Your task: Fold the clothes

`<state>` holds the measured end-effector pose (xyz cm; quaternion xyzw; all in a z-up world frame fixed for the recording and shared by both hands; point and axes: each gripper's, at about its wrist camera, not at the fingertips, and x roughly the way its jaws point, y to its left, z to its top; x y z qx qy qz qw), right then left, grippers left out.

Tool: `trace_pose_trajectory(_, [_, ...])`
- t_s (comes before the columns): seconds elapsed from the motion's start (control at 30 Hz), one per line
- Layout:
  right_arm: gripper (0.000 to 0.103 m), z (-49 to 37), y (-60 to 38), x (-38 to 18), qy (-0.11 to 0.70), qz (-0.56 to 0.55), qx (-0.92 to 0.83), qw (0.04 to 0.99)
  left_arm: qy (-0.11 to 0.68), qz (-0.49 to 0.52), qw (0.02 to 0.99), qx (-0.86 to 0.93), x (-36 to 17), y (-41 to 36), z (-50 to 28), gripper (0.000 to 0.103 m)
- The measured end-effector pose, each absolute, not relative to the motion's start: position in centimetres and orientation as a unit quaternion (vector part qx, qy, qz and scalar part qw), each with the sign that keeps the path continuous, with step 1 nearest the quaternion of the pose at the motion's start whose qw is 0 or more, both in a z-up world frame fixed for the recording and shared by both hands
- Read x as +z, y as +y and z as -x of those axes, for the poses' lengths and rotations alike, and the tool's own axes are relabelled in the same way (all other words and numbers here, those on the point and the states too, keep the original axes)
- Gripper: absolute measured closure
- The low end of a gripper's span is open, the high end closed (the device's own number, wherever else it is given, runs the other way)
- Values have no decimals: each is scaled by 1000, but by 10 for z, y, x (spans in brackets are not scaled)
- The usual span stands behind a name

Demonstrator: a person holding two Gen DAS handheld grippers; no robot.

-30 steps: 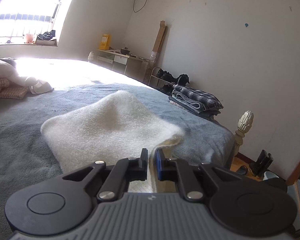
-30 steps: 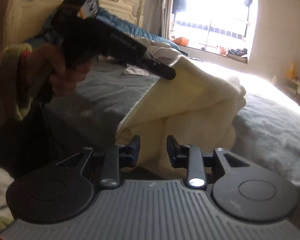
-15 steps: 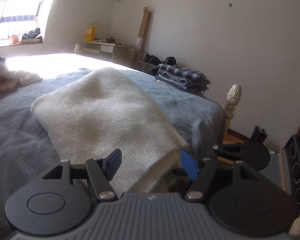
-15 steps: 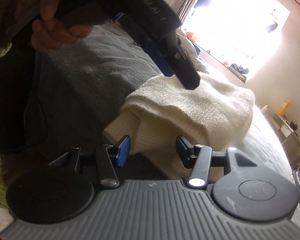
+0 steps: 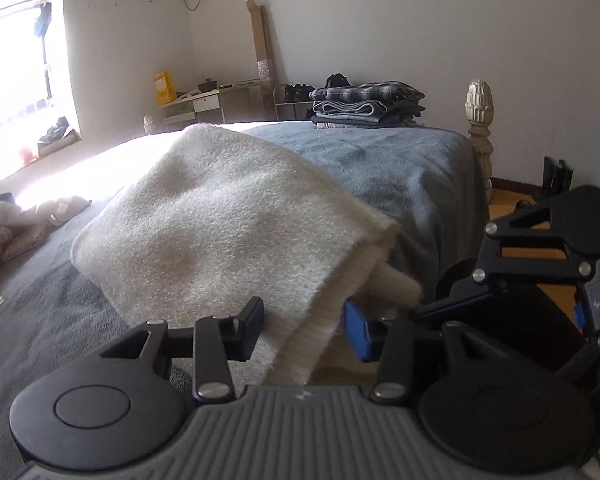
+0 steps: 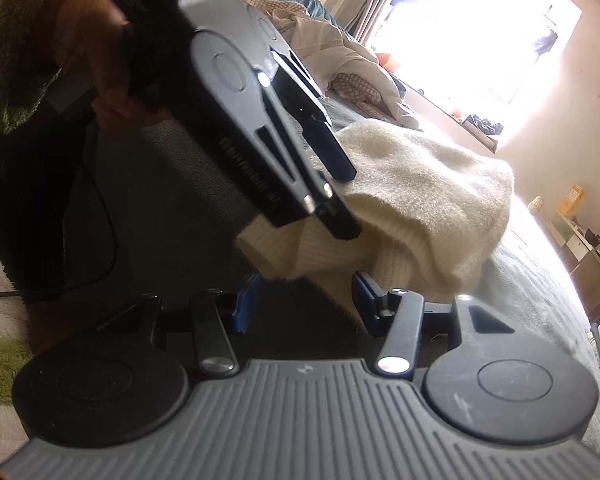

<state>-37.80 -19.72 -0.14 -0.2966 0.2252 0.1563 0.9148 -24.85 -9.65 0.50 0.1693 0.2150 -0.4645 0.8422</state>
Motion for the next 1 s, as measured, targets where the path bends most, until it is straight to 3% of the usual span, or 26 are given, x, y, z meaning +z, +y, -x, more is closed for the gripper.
trace_pose_trajectory(0.13, [53, 383, -186, -1, 210, 324, 164, 908, 256, -98, 841, -466, 12, -84, 224, 72])
trace_pose_trajectory(0.2, [53, 384, -180, -1, 201, 345, 163, 902, 268, -77, 839, -467, 14, -81, 216, 82])
trace_pose_trajectory(0.4, [53, 394, -159, -15, 165, 465, 148, 857, 283, -45, 832, -476, 18, -75, 208, 91])
trace_pose_trajectory(0.7, [60, 396, -145, -38, 125, 547, 107, 821, 283, -26, 835, -471, 23, -68, 201, 94])
trace_pose_trajectory(0.77, [79, 398, -144, -33, 119, 544, 104, 824, 284, -21, 835, -470, 24, -66, 199, 94])
trace_pose_trajectory(0.9, [91, 406, -145, -15, 113, 508, 102, 848, 293, -10, 826, -481, 22, -61, 197, 93])
trace_pose_trajectory(0.93, [92, 407, -147, -9, 113, 493, 100, 857, 296, -7, 822, -486, 21, -60, 197, 91])
trace_pose_trajectory(1.0, [93, 409, -151, 0, 118, 465, 97, 872, 297, -5, 816, -497, 19, -59, 201, 73])
